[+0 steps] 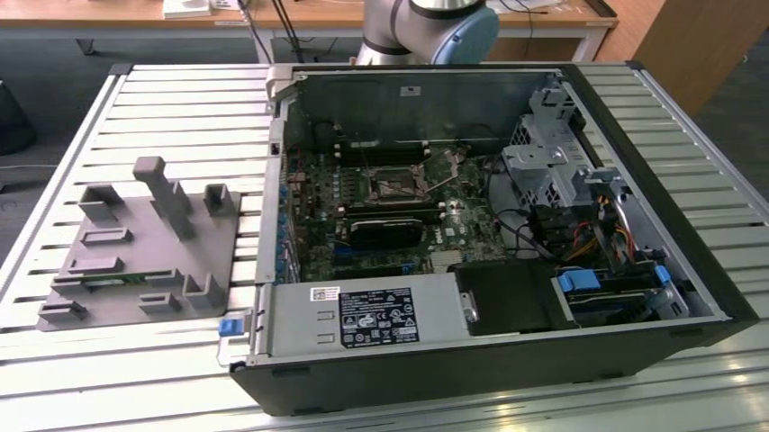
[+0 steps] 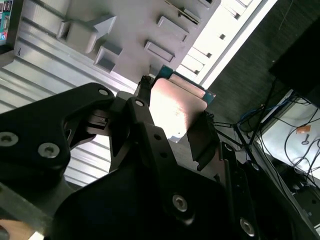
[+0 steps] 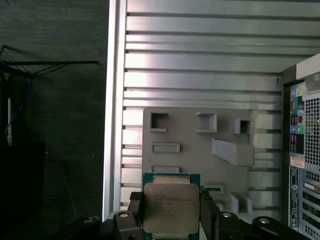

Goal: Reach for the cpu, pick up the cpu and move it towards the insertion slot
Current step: 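Pick up the cpu and move it towards the insertion slot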

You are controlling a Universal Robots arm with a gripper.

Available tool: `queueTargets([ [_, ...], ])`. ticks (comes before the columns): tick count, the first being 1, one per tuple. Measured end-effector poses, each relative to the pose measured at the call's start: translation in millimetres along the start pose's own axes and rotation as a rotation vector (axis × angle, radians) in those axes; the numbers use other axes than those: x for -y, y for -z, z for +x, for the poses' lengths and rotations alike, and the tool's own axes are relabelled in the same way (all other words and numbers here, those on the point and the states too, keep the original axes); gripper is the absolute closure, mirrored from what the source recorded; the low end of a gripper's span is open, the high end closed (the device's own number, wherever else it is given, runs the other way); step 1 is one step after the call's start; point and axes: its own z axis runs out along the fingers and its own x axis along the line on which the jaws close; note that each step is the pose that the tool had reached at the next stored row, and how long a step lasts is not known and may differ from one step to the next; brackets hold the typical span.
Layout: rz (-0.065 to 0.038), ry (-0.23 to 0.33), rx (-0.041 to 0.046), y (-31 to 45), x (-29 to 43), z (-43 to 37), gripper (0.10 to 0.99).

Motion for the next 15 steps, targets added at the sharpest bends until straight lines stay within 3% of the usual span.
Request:
queueTargets([
  [15,0.001,0.000,0.0001,0.4,0.2,-26.6,0.545],
])
